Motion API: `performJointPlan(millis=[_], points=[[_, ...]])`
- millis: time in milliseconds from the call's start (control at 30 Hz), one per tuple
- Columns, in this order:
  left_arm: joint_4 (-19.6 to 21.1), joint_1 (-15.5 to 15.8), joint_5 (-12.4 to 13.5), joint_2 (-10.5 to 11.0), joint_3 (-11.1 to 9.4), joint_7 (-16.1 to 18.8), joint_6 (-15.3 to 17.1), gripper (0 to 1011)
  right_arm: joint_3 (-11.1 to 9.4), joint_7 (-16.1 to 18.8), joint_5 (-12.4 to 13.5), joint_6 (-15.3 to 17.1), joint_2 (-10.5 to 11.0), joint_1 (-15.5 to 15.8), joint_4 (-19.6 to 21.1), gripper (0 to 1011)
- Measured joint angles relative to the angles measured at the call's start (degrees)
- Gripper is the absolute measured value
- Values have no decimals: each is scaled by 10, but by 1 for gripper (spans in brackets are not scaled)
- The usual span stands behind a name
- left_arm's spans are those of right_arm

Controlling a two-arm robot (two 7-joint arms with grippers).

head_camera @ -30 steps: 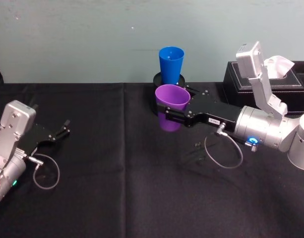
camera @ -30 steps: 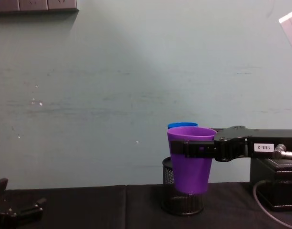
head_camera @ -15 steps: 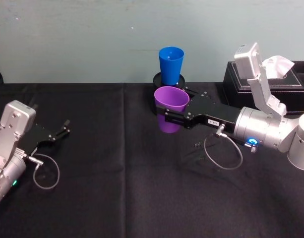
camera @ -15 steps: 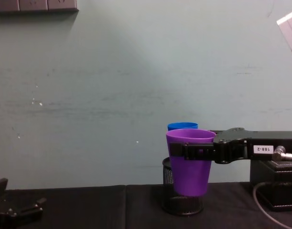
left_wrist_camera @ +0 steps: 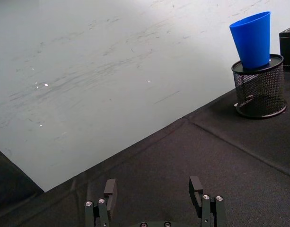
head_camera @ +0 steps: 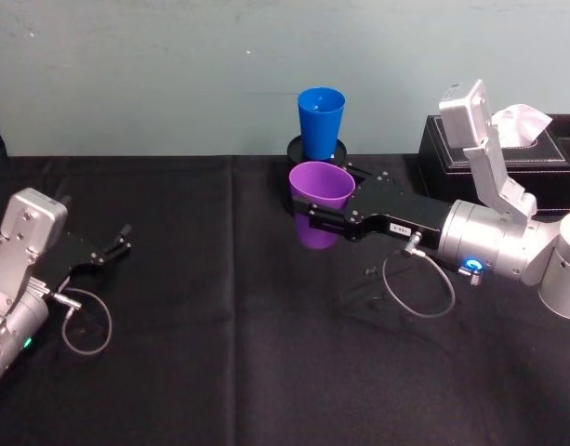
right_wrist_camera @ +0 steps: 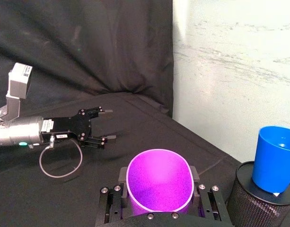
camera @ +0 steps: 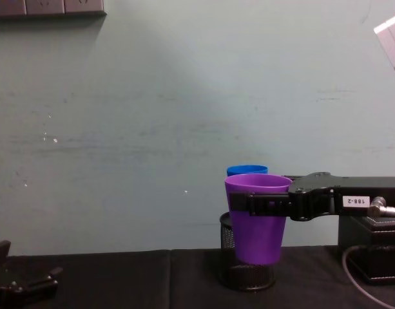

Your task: Pick up one cup with a gripper and tap it against the other cup.

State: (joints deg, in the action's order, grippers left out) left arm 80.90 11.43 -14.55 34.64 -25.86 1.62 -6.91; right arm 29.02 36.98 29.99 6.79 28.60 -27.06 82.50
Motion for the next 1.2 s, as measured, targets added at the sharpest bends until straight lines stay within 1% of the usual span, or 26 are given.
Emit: performJointPlan(millis=[1200], points=[[0,0,0,0,0,0,0,1000,0,0,-1,0,0,0,0,724]])
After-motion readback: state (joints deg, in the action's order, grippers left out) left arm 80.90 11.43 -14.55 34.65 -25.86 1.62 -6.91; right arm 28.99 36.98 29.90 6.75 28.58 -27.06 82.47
